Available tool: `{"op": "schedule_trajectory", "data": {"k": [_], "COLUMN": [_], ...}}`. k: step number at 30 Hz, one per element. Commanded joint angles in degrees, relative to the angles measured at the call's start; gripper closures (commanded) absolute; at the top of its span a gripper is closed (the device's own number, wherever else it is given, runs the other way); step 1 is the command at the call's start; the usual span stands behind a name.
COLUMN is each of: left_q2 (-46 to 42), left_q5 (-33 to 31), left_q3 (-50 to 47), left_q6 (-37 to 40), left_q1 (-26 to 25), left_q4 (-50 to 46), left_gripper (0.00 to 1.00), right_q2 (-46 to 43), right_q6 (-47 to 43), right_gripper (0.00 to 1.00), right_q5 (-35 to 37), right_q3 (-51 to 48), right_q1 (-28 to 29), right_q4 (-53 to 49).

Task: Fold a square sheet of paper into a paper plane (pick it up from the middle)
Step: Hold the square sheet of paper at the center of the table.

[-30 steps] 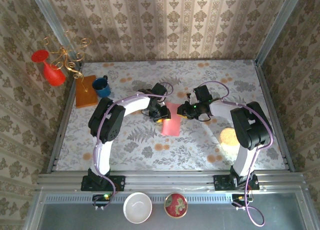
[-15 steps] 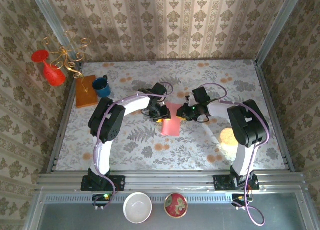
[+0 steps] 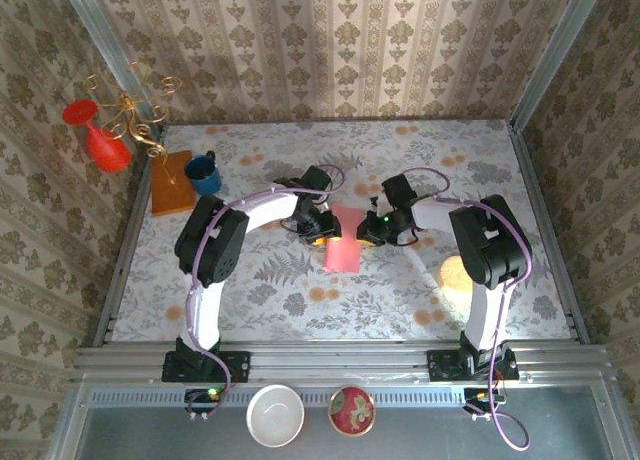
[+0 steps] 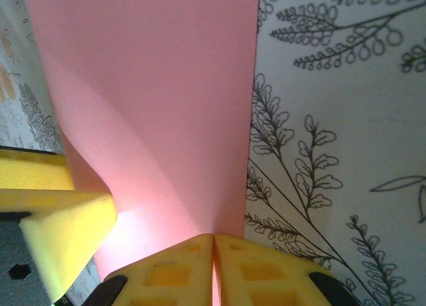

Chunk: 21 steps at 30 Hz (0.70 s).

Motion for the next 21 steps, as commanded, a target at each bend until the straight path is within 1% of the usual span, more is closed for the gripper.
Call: {"op": "schedule_trajectory", "data": {"k": [1, 7, 8, 11, 15, 18, 21], "left_q2": [2.3, -11.2, -12.7, -17.0, -17.8, -15.4, -12.1], "left_q5": [-5.6, -9.9, -10.1, -7.6, -3.1, -0.9, 1.2], "left_q3": [-4.3, -4.2, -4.5, -6.0, -6.4, -4.9, -3.0], "left_q6": [0.0, 1.0, 1.0, 1.3, 1.2, 1.7, 1.8], "left_q1": [0.7, 2.9, 3.2, 3.2, 0.4, -2.0, -3.1], "left_q4": [-3.1, -1.9, -1.6, 2.1, 6.2, 6.0, 5.9], "left_gripper": [0.58, 0.53, 0.53, 0.54, 0.61, 0.67, 0.76], "right_q2": [4.4, 5.8, 5.9, 5.8, 5.8, 5.8, 5.9], "right_q6": [-3.8, -7.0, -7.2, -8.0, -8.3, -8.2, -8.2], "right_gripper": [0.88, 0.90, 0.90, 0.90, 0.90, 0.90, 0.90], "right_q5": [8.1, 8.8, 8.7, 9.1, 9.9, 10.6, 10.8], "right_q3": [-0.5, 1.4, 1.6, 2.2, 1.8, 1.3, 1.0], "right_q1": [0.3, 0.6, 0.6, 1.1, 1.7, 1.8, 1.8], "right_q4": [-9.3, -11.5, -11.7, -12.0, -11.9, -11.8, -11.7]}}
